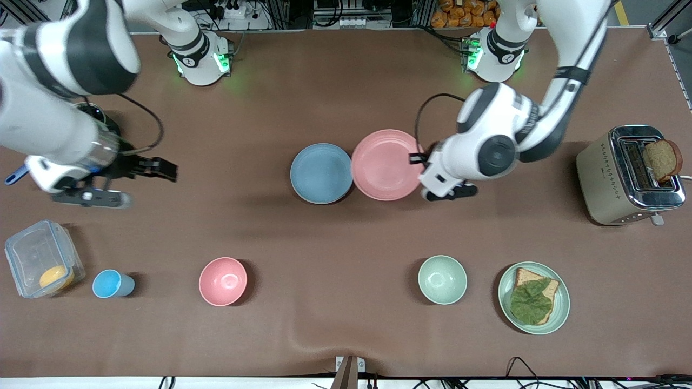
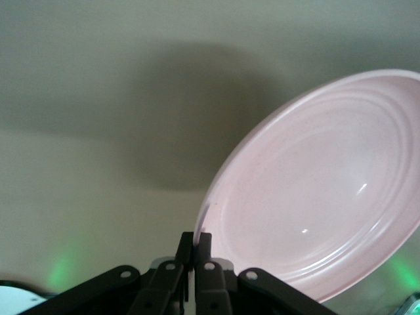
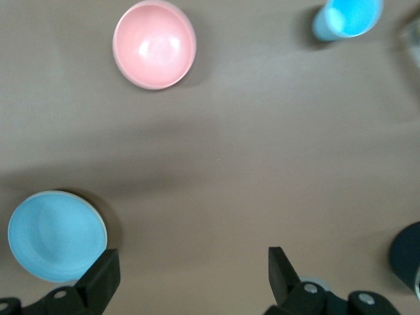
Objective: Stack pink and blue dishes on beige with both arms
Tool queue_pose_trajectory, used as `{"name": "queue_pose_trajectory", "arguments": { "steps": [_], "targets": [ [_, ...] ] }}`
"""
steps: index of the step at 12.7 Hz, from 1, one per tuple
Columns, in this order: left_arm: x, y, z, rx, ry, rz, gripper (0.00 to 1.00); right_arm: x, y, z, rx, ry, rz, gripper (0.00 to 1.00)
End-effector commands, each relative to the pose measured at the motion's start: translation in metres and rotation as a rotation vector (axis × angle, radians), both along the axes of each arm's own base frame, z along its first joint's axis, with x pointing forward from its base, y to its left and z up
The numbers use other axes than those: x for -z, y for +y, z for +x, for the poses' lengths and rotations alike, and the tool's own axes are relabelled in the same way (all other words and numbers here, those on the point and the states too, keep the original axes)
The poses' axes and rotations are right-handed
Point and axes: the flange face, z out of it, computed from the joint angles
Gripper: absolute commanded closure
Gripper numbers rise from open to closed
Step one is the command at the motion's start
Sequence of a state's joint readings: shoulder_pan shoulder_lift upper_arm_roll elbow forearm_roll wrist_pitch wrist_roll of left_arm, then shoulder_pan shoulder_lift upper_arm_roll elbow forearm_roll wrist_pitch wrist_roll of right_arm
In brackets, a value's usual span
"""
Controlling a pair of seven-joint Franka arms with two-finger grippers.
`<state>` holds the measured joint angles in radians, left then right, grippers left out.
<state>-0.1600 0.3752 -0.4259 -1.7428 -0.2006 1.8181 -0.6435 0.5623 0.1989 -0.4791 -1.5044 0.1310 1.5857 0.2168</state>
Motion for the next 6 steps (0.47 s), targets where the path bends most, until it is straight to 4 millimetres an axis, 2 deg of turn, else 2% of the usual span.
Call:
{"name": "queue_pose_trajectory", "arguments": {
  "steps": [1, 2, 3, 5, 6],
  "targets": [
    [0.004, -0.049, -0.020, -0.050, -0.006, -0.016, 1.00, -0.036, -0.041, -0.012, 0.041, -0.038, 0.013, 0.00],
    [0.007, -0.066, -0.027, -0.065, -0.020, -0.016, 1.00, -0.036, -0.056, -0.013, 0.061, -0.032, 0.017, 0.00],
    [0.014, -0.074, -0.029, -0.089, -0.024, -0.016, 1.00, -0.036, -0.065, -0.012, 0.062, -0.030, 0.023, 0.00],
    [0.033, -0.105, -0.047, -0.096, -0.024, -0.021, 1.00, -0.035, -0.080, -0.014, 0.047, -0.034, 0.043, 0.00],
    [0.043, -0.112, -0.050, -0.111, -0.022, -0.019, 1.00, -0.036, -0.084, -0.019, 0.047, -0.037, 0.048, 0.00]
  ]
}}
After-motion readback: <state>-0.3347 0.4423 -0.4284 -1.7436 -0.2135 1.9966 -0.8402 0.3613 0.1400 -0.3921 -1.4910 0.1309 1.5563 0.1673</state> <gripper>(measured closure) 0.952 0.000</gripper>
